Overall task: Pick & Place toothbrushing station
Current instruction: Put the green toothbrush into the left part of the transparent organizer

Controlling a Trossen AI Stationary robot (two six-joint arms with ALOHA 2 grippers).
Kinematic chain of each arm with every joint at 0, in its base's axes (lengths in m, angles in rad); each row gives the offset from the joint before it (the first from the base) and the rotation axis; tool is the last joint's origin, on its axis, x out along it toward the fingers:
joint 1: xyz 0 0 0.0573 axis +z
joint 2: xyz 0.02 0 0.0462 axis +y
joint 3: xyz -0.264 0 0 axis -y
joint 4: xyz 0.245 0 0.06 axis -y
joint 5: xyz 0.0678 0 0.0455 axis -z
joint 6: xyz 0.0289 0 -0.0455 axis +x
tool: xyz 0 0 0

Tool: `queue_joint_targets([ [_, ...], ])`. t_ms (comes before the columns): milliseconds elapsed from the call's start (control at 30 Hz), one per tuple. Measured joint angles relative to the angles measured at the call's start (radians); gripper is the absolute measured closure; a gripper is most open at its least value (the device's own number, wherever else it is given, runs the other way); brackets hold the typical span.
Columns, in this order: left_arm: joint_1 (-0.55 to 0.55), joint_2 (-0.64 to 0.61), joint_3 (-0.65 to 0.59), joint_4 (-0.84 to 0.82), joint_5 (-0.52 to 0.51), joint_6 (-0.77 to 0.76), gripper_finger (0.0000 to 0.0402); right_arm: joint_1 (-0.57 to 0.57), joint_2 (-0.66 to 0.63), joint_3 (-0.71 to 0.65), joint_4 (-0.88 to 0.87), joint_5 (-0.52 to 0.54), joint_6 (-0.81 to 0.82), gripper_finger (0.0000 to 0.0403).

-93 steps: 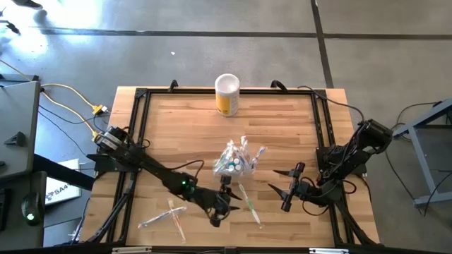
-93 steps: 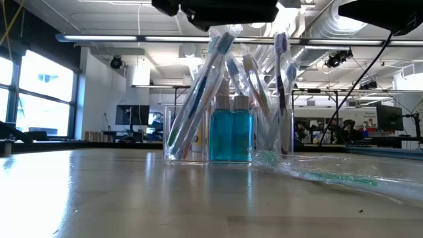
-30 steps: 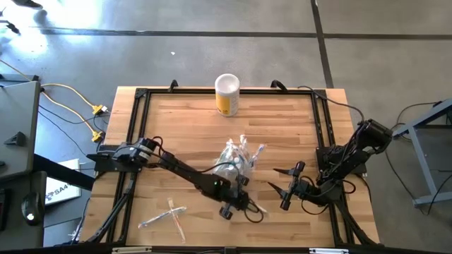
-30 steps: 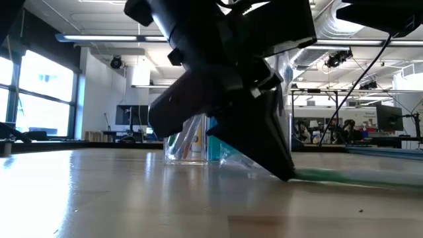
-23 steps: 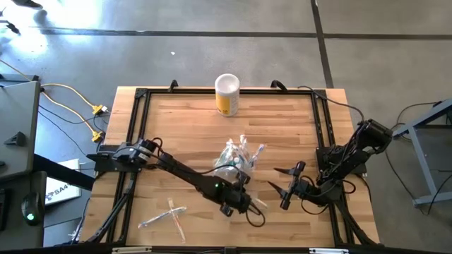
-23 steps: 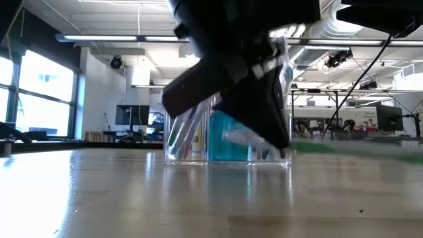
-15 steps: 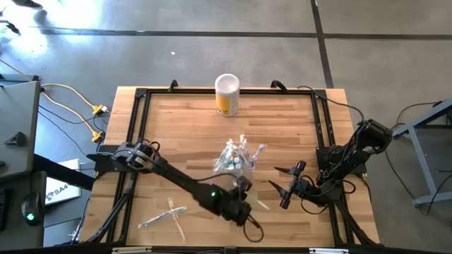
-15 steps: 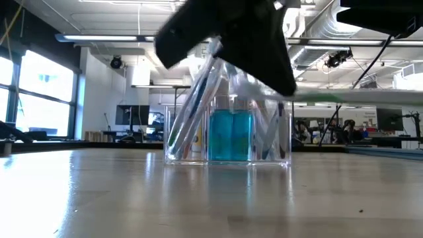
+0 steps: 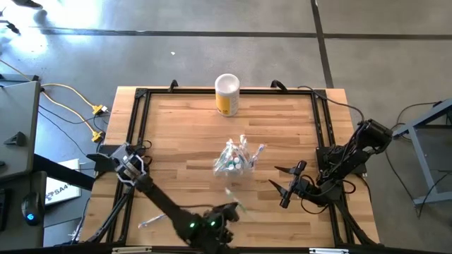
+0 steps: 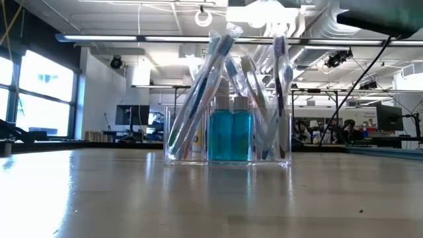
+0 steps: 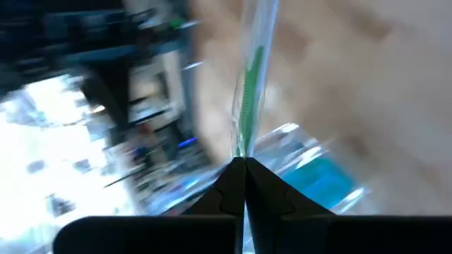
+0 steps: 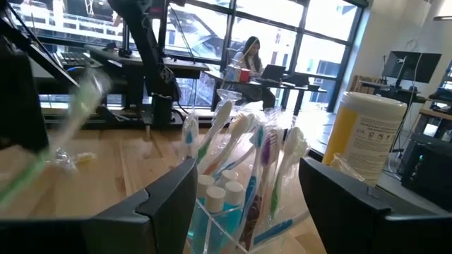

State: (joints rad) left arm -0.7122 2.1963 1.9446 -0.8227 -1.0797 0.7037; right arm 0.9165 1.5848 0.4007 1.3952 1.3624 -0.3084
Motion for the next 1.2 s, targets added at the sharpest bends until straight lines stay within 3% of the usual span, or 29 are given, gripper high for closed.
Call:
queue_joint_targets([
  [133,-0.045,0.000,0.001,-0.086,-0.197,0.008,0.0401,0.000,0.000,0.000,0.000,0.000,0.000,0.0163],
  [267,-0.055,0.000,0.000,-0.251,-0.281,0.007,0.0401,0.000,0.000,0.000,0.000,0.000,0.015,0.0163],
  [467,-0.054,0.000,0.012,-0.443,-0.275,-0.081,0.0401,0.000,0.000,0.000,0.000,0.000,0.023,0.0163],
  [667,-0.068,-0.002,0.094,-0.760,-0.213,-0.395,0.0401,0.019,0.000,0.000,0.000,0.000,0.024,0.0163],
  [1200,-0.173,-0.104,0.095,-0.748,-0.188,-0.489,0.0402,0.039,0.000,0.000,-0.002,0.050,0.053,0.0163],
])
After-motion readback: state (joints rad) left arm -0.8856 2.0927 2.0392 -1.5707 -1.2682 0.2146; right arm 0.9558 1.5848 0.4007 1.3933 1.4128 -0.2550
